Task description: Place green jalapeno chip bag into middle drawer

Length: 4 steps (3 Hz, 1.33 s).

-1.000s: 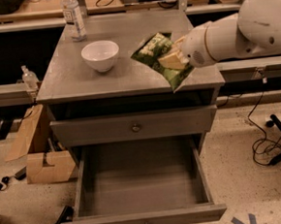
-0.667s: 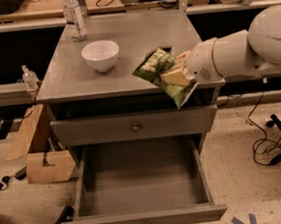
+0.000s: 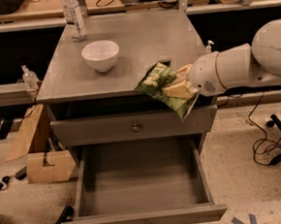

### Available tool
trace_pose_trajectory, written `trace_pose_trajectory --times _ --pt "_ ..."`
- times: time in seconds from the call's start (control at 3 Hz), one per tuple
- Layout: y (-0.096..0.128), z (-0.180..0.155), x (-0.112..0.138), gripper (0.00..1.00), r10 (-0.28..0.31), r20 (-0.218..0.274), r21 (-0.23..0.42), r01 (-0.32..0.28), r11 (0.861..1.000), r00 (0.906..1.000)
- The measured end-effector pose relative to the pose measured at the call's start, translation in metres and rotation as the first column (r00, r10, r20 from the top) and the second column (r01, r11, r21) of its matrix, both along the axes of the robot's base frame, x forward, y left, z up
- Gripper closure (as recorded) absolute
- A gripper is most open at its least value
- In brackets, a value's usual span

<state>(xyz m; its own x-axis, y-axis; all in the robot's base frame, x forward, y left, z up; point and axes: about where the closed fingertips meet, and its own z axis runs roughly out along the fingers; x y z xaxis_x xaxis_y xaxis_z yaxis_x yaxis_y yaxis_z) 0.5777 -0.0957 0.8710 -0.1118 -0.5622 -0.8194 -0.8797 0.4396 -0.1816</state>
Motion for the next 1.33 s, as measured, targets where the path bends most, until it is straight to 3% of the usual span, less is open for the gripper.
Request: trace_pose_trajectory --times 0.33,0.67,1.0,1.33 --pt "0.005 -0.031 0.0 1.0 0.001 -0.031 0.005 -0.001 1.0 0.9995" --pt "0.006 -0.097 -0.029 1.0 0.063 -0.067 0.049 -0.06 0.997 0.9957" --pt "-0.002 -0.168 -0.06 1.0 0.207 -0.048 0.069 -0.204 0.977 0.9771" --pt "-0.007 -0.206 -0.073 1.0 0.25 -0.069 0.082 -0.244 0.966 0.9658"
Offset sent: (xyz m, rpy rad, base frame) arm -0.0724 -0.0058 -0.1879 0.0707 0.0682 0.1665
